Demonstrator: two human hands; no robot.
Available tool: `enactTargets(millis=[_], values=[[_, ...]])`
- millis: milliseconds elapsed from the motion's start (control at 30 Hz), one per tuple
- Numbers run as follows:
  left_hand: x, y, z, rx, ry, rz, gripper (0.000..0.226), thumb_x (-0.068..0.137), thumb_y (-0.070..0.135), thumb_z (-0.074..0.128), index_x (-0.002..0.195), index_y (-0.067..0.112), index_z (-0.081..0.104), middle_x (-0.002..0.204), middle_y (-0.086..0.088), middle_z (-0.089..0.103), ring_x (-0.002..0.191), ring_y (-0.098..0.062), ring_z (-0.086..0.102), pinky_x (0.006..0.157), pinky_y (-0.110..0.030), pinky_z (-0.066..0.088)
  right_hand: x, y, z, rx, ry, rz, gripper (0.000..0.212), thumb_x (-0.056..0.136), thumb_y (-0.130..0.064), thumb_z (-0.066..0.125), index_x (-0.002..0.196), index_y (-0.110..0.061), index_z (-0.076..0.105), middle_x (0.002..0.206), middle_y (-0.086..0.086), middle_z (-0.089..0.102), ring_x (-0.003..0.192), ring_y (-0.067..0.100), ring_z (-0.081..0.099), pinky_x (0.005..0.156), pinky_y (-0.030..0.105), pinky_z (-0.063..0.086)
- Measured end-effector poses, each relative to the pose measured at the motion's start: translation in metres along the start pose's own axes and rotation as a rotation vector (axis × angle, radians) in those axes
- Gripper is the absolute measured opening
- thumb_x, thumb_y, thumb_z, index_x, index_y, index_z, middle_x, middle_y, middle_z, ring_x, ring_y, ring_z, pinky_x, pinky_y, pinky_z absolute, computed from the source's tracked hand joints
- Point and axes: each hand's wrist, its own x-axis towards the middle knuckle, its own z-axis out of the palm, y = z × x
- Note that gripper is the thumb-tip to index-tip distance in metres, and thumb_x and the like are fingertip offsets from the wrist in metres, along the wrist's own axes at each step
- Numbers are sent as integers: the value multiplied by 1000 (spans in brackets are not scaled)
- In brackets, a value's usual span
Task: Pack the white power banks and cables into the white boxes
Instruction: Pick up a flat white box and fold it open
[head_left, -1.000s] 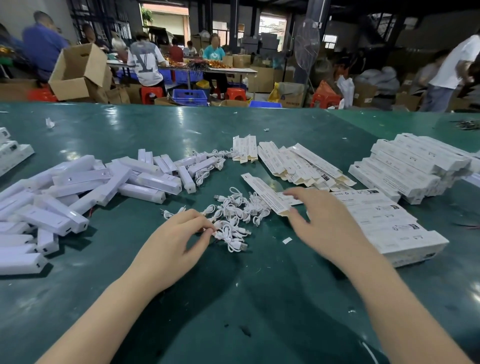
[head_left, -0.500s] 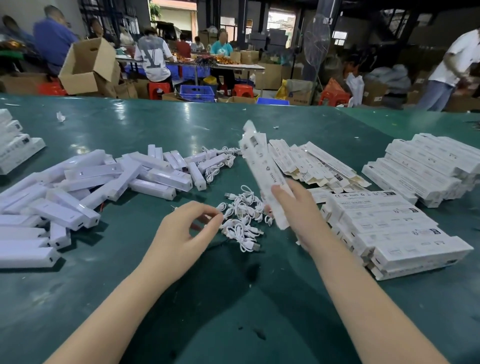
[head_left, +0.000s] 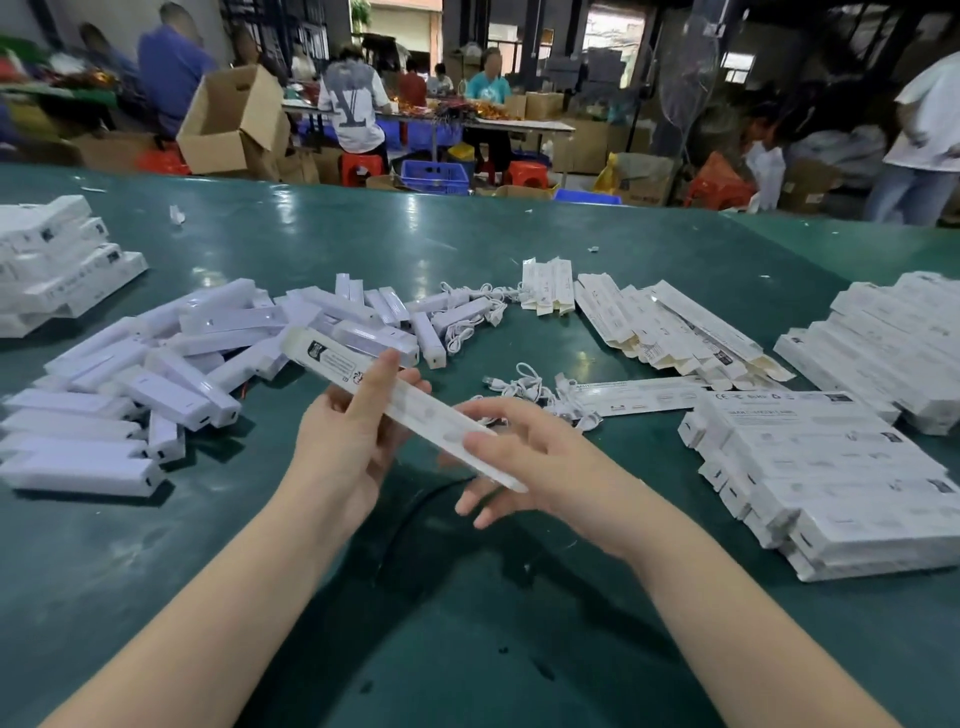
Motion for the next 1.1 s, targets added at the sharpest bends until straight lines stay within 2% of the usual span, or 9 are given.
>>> enactTargets(millis=[167, 267, 400, 500, 633, 733, 833, 933, 1100], values=[[7, 0, -6, -4, 113, -37, 53, 54, 39, 79, 96, 11, 62, 87, 2, 77, 70, -4, 71, 56, -16, 53, 0, 7, 3, -320, 156, -222, 42, 79, -18, 81, 112, -37, 63, 88, -14, 67, 76, 17, 66, 80, 34, 59], [8, -1, -8, -3, 127, -46, 56, 53, 40, 80, 98, 11, 63, 88, 1, 76, 70, -5, 71, 55, -16, 53, 2, 12, 6, -458, 270, -307, 29, 82, -20, 78, 104, -34, 65, 88, -9, 69, 72, 14, 67, 75, 34, 58], [8, 3, -4, -69, 35, -82, 38, 70, 40, 76, 93, 13, 63, 97, -4, 76, 71, -7, 71, 60, -18, 55, 5, 11, 13, -100, 244, -228, 12, 89, -18, 72, 96, -14, 62, 83, 11, 74, 58, 22, 69, 56, 27, 56], [4, 6, -2, -92, -137, -107, 41, 57, 40, 78, 91, 19, 67, 99, -1, 76, 91, -11, 72, 75, -25, 58, 6, 5, 16, 275, 106, 24, 43, 78, -43, 69, 101, -8, 60, 74, 15, 73, 54, 19, 68, 50, 23, 53], [1, 4, -2, -59, -189, -81, 13, 60, 31, 77, 67, 20, 78, 88, 1, 76, 84, -9, 72, 66, -23, 58, 4, 2, 14, 374, -2, 277, 55, 73, -58, 62, 90, -7, 72, 65, 6, 71, 54, 15, 67, 49, 20, 52], [5, 2, -4, -84, -123, -111, 5, 79, 19, 71, 81, 14, 70, 78, 0, 73, 72, -10, 71, 60, -22, 57, 6, 4, 14, 254, 56, 157, 48, 77, -54, 64, 100, -13, 66, 79, 10, 72, 56, 17, 66, 52, 25, 54], [9, 2, -6, -100, -45, -128, 28, 88, 16, 65, 60, 15, 70, 66, 0, 70, 63, -12, 71, 54, -23, 56, 6, 10, 14, -17, 196, -83, 37, 78, -29, 82, 107, -27, 58, 97, 0, 65, 66, 15, 65, 58, 28, 56], [12, 1, -5, -64, 28, -103, 36, 86, 35, 68, 54, 18, 65, 62, 1, 69, 59, -13, 70, 49, -23, 54, 3, 14, 14, -358, 264, -271, 43, 71, -25, 84, 100, -38, 55, 100, -19, 58, 81, 1, 57, 64, 18, 52], [16, -2, -8, -36, 104, -99, 48, 72, 62, 71, 75, 17, 53, 58, 5, 60, 54, -13, 65, 51, -23, 54, 5, 18, 16, -624, 252, -472, 27, 79, -19, 80, 87, -27, 55, 99, -9, 53, 92, 8, 54, 67, 16, 50]])
